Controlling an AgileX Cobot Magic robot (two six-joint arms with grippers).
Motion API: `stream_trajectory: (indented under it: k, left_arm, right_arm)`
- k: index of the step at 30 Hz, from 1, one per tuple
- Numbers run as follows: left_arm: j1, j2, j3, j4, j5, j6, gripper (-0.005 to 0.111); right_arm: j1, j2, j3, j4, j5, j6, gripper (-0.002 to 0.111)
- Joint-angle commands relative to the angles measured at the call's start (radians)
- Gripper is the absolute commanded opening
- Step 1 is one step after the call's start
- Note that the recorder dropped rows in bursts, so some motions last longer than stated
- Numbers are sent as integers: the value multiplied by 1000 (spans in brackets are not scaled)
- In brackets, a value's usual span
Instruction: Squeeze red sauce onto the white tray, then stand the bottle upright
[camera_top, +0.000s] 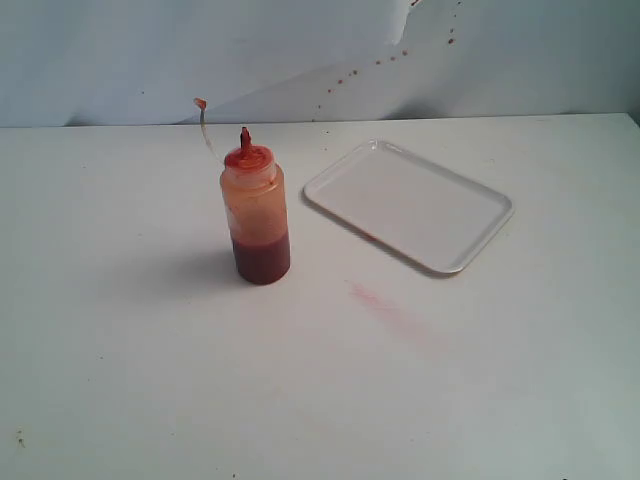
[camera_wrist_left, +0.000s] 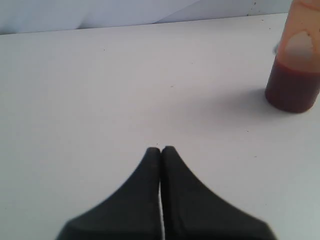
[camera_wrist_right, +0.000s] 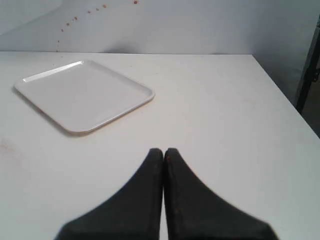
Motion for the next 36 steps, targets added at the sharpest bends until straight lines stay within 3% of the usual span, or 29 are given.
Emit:
stream_trajectory:
  k: [1, 27, 30, 36]
  left_arm:
    - [-3, -3, 5, 0, -12, 0, 0]
    - [-3, -3, 5, 6, -14, 7, 0]
    - [-3, -3, 5, 82, -99, 63, 0]
    - [-3, -3, 5, 82, -294, 69, 0]
  right_arm:
    - [-1, -4, 3, 2, -4, 2, 0]
    - [-1, -4, 3, 4, -4, 2, 0]
    - [-1, -4, 3, 4, -4, 2, 0]
    - [-1, -4, 3, 4, -4, 2, 0]
